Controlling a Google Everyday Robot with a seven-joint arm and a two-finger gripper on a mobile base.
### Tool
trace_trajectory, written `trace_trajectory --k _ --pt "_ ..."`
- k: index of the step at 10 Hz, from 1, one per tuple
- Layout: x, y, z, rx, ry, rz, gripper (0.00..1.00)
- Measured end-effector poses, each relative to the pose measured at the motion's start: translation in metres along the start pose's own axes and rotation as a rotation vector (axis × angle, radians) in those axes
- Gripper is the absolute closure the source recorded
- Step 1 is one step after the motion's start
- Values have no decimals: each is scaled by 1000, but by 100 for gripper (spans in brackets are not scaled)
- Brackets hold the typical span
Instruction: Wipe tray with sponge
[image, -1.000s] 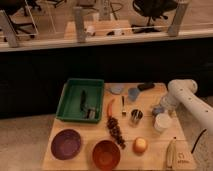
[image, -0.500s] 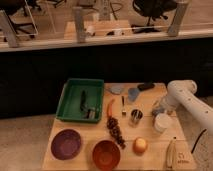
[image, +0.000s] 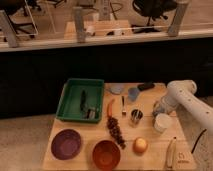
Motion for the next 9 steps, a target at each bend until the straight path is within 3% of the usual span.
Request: trace_trajectory --k 3,4,6,9 --pt "8 -4 -10 37 14 31 100" --pt "13 -5 -16 65 16 56 100" --pt "22 -6 -34 137 19 95 100" --pt "25 -15 -74 283 1 115 100"
